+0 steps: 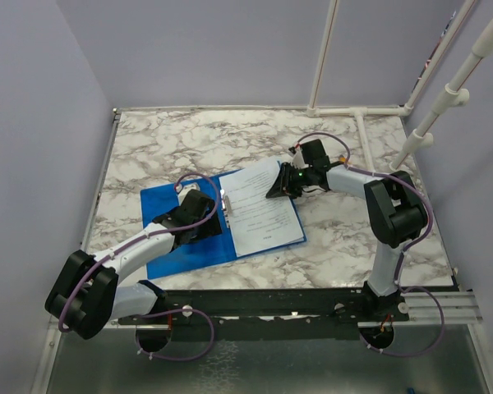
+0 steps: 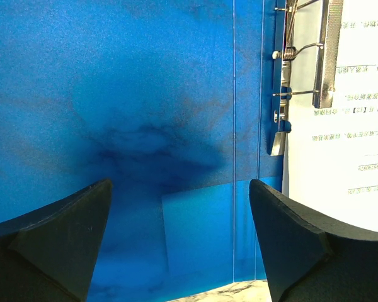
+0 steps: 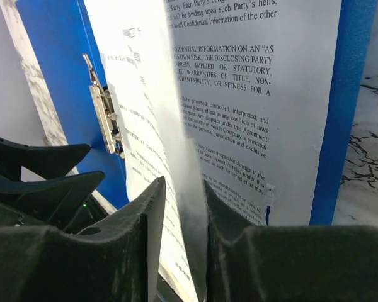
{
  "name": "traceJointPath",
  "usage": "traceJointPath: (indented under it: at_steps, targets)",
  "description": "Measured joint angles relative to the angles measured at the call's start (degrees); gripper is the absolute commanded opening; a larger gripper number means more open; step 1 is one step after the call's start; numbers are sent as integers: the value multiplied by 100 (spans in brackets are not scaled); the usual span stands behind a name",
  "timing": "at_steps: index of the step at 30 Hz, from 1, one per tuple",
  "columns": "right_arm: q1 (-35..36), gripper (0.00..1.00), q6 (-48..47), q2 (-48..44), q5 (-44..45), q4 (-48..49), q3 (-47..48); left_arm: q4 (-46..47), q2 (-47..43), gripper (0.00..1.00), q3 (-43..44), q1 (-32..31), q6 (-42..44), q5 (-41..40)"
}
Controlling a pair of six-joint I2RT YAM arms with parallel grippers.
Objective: Put the files into the folder
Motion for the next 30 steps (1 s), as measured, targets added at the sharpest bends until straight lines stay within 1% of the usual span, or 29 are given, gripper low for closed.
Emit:
traceJointPath:
  at_steps: [5,11,13,15,26,30]
  targets:
    - [0,47,-42,-20,131,-92,0,-2,-4,94,2,0,0,0]
    - [0,56,-149,-153,450,-354,44,-90,-83,96,114,0,0,-17]
    - [0,57,-210,-247,581,-468,85,-153,-173,97,205,0,9,-66]
    - [0,61,-251,-339,702,-522,107,-251,-291,97,302,0,26,-133]
    - [0,63,-568,-970,1788,-1139,170,-857,-754,99,892,35,199,-627]
    - [0,63,-675,-1276,1950,-1244,170,-1161,-855,99,1088,87,291,-981]
